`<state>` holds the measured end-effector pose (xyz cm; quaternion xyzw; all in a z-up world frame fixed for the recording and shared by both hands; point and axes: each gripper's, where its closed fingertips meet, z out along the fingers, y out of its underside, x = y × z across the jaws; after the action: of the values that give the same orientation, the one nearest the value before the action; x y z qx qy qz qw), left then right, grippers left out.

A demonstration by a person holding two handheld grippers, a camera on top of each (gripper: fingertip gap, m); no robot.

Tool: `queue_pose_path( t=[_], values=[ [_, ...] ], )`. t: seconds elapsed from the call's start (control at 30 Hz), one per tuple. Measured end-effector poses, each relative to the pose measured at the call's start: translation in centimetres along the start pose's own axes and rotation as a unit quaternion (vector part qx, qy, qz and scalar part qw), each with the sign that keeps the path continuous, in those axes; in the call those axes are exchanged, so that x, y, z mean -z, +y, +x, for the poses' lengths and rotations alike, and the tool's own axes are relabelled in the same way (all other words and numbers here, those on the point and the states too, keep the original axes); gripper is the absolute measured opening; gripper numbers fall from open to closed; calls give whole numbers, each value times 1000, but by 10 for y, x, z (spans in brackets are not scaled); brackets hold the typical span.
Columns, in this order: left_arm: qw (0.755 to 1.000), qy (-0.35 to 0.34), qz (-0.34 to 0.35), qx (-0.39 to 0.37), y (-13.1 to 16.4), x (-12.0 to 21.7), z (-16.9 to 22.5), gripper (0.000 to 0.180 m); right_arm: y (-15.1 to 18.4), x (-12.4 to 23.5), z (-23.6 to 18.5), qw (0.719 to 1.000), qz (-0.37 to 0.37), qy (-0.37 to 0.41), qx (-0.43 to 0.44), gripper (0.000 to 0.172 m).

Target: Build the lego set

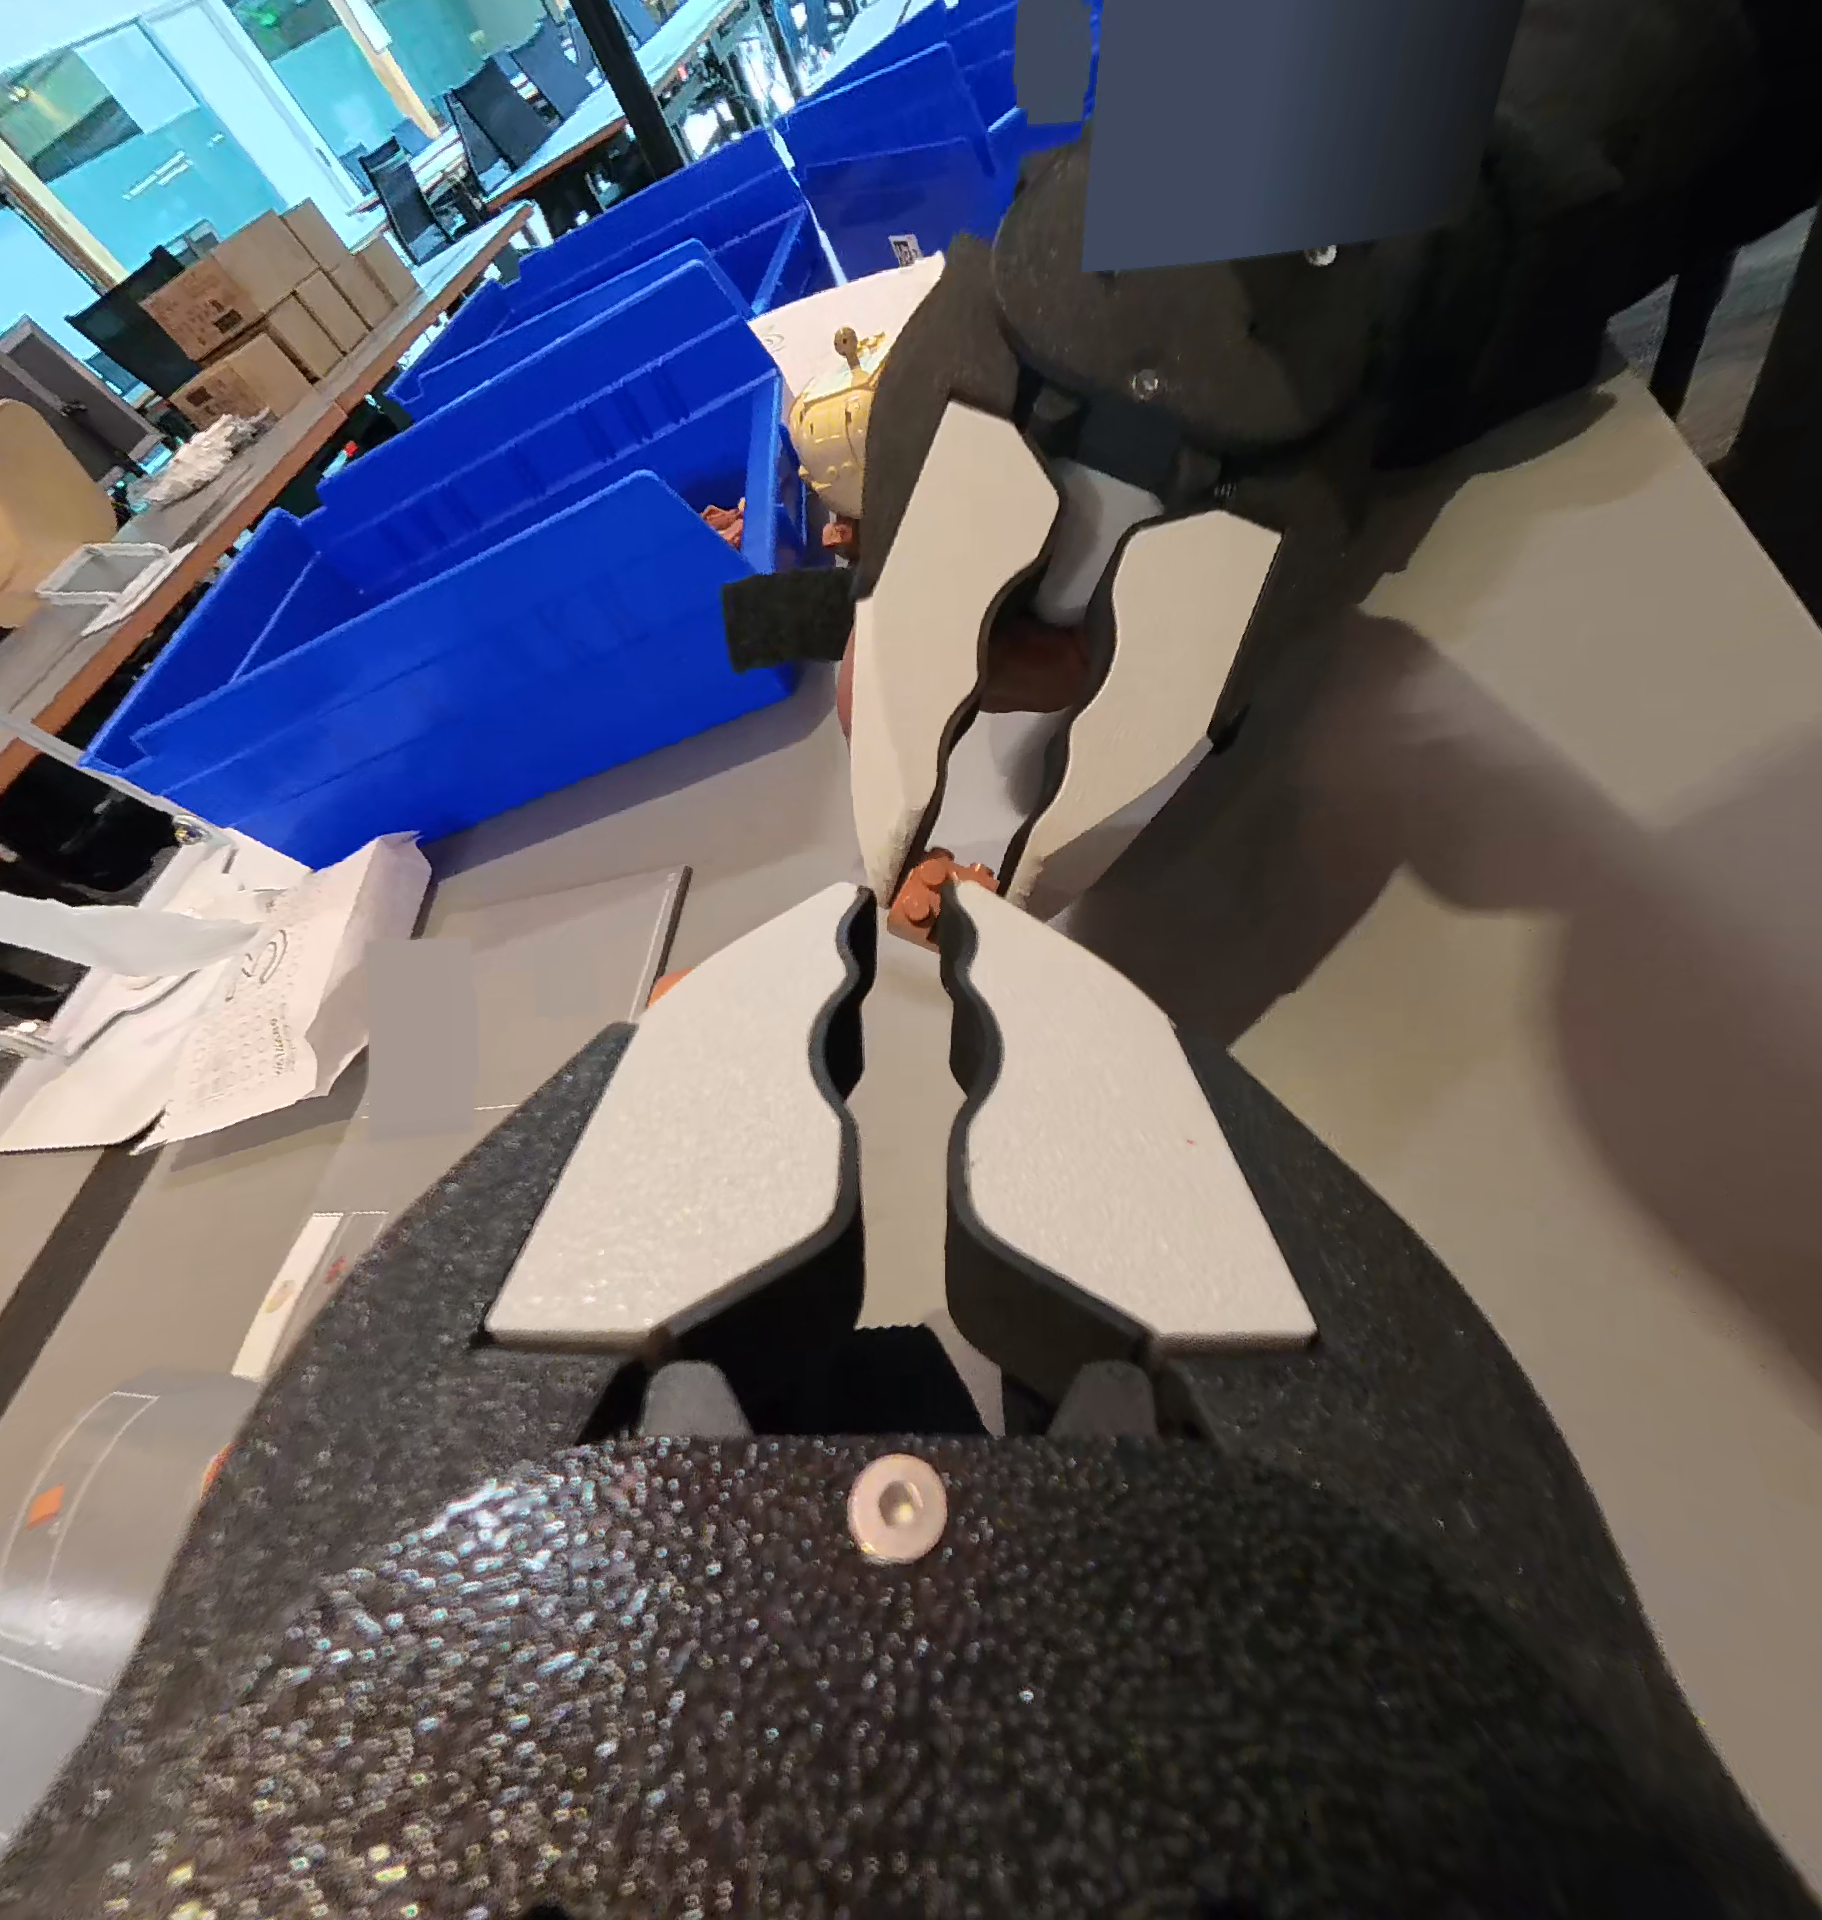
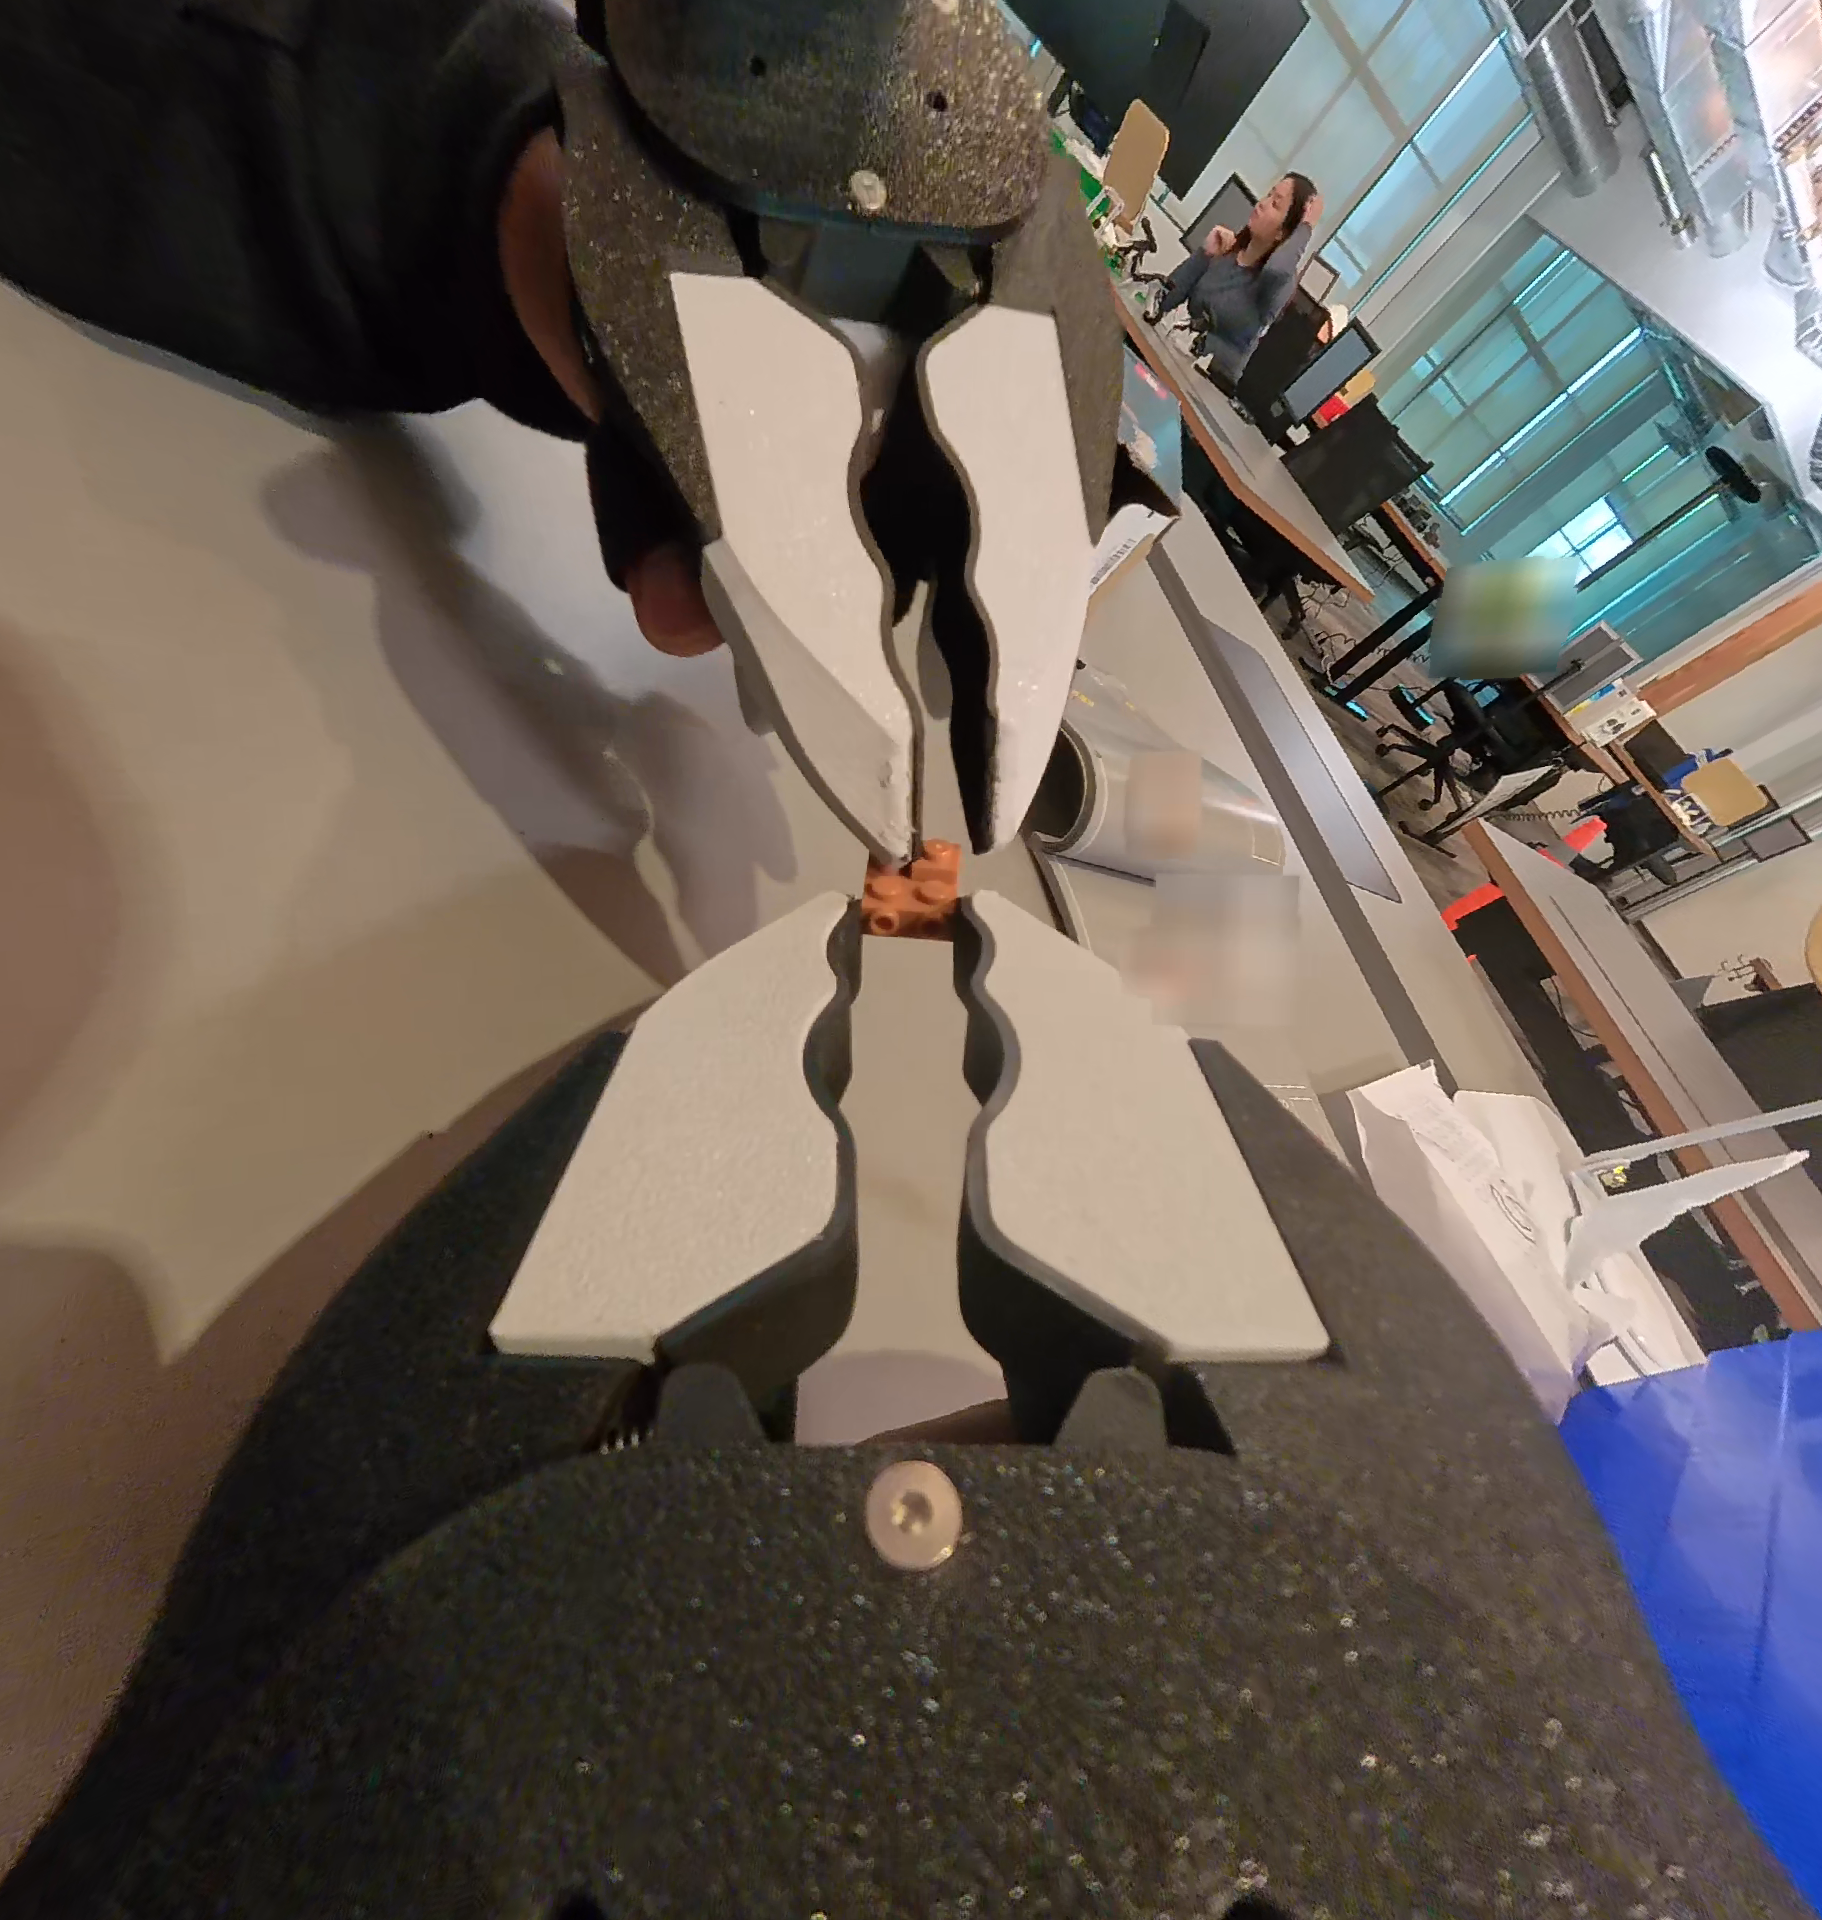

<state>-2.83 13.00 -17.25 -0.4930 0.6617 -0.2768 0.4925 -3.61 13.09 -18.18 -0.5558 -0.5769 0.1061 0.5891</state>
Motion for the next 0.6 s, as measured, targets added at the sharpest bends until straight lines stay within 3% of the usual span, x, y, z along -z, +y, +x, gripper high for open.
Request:
queue_pose_path(
  t=[0.27,0.6],
  values=[
    [997,11,-39,-71,3,2,8,10,0,-1,-7,999,-5,-5,34,16],
    [990,49,-92,-93,11,5,19,14,0,-5,-20,997,-13,-19,78,16]
  ],
)
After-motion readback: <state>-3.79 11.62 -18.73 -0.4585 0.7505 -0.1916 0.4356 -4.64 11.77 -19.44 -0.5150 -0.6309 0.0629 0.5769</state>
